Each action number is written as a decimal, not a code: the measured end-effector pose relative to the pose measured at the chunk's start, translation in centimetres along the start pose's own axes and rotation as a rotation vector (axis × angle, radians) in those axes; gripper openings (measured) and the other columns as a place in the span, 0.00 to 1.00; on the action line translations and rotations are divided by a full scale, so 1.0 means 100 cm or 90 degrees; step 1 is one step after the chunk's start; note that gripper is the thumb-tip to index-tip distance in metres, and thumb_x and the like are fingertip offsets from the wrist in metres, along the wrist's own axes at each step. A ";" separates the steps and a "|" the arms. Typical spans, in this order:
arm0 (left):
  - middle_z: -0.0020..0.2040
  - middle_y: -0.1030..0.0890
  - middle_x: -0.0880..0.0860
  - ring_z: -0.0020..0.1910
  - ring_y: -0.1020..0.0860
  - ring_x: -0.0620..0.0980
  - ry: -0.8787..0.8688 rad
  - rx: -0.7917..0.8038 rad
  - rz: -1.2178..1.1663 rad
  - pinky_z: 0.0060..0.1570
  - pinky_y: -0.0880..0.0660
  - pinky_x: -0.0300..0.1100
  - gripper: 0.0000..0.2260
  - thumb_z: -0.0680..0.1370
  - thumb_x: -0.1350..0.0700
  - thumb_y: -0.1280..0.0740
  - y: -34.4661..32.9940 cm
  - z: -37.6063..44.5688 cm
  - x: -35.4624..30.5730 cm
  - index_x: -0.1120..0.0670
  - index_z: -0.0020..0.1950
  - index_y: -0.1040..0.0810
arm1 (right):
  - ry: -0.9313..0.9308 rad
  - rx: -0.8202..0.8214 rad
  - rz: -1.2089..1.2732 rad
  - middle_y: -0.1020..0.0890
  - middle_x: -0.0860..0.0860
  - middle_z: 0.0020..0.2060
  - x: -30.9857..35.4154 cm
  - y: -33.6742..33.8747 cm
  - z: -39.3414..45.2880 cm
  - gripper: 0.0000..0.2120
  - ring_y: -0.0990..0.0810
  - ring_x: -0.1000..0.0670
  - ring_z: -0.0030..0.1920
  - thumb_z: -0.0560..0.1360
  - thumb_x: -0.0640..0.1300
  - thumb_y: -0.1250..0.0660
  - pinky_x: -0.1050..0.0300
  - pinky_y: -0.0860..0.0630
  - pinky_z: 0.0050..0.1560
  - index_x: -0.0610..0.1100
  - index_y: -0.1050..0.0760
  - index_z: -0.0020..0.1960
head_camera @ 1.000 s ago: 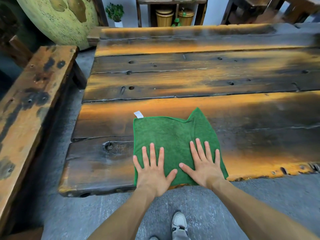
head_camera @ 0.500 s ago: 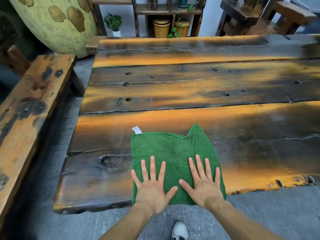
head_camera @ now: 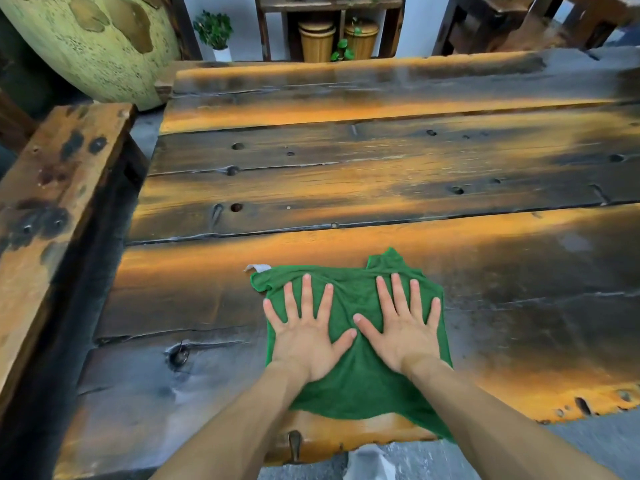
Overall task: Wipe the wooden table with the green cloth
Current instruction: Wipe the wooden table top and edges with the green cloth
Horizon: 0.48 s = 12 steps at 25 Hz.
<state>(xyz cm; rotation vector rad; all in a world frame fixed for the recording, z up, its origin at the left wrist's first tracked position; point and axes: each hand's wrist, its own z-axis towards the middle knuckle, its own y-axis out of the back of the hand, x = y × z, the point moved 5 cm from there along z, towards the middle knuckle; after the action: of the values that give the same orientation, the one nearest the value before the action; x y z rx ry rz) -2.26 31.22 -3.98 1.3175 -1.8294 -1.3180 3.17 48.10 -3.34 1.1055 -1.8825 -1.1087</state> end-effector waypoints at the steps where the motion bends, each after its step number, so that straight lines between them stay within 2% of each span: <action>1: 0.77 0.75 0.54 0.76 0.72 0.64 0.003 -0.007 0.003 0.67 0.68 0.74 0.39 0.76 0.25 0.57 0.005 0.011 -0.001 0.43 0.79 0.69 | -0.002 -0.012 0.001 0.72 0.57 0.76 -0.001 0.005 0.011 0.39 0.75 0.47 0.75 0.73 0.76 0.62 0.35 0.71 0.72 0.60 0.73 0.77; 8: 0.79 0.73 0.55 0.78 0.68 0.63 0.021 -0.064 0.027 0.69 0.66 0.74 0.38 0.77 0.27 0.60 0.031 0.085 -0.002 0.43 0.80 0.68 | 0.009 -0.081 -0.015 0.69 0.55 0.77 0.002 0.034 0.088 0.37 0.72 0.47 0.77 0.76 0.72 0.63 0.36 0.69 0.74 0.57 0.71 0.78; 12: 0.79 0.71 0.55 0.80 0.62 0.63 0.030 -0.098 0.040 0.69 0.65 0.74 0.37 0.77 0.27 0.61 0.048 0.134 -0.001 0.43 0.80 0.68 | 0.026 -0.114 -0.022 0.69 0.54 0.78 0.004 0.053 0.145 0.37 0.71 0.47 0.77 0.77 0.72 0.63 0.36 0.67 0.74 0.57 0.70 0.79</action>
<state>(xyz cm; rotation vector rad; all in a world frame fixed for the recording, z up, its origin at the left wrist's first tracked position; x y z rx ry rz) -15.27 36.96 -4.76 1.1907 -1.6886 -1.3531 -11.02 53.98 -4.40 1.0550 -1.7021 -1.2393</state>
